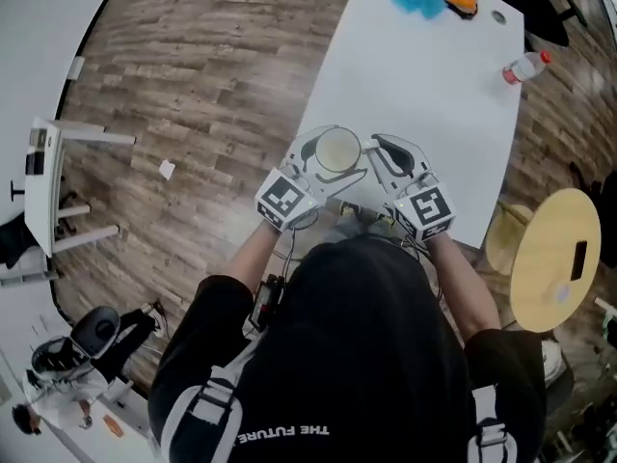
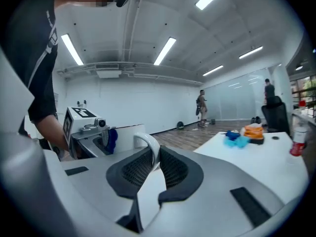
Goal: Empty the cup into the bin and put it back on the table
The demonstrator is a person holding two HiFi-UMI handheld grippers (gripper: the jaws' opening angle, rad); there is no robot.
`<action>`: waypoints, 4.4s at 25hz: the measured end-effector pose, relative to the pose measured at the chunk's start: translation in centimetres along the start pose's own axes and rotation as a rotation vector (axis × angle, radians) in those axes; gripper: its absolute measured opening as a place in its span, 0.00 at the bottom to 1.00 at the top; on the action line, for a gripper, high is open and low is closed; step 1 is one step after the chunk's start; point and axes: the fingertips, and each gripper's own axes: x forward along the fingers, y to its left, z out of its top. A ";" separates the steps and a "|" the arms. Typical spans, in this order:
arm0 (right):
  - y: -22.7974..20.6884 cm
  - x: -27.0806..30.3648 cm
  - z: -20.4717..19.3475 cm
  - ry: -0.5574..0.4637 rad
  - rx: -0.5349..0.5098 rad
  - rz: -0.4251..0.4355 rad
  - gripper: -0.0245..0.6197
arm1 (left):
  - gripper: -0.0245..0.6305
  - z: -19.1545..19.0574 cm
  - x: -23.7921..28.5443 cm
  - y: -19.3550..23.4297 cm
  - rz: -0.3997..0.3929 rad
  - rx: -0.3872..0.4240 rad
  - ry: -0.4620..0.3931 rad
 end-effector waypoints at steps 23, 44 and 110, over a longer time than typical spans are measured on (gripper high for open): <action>-16.1 -15.1 -18.3 0.216 0.063 -0.385 0.12 | 0.66 -13.4 22.9 -10.7 -0.396 0.196 0.259; -15.0 -19.7 -18.3 0.308 0.134 -0.510 0.24 | 0.66 -11.2 18.5 -8.9 -0.294 0.091 0.237; 11.0 -30.9 0.0 -0.193 0.025 -0.621 0.06 | 0.07 6.8 -3.7 -27.0 0.072 -0.024 -0.125</action>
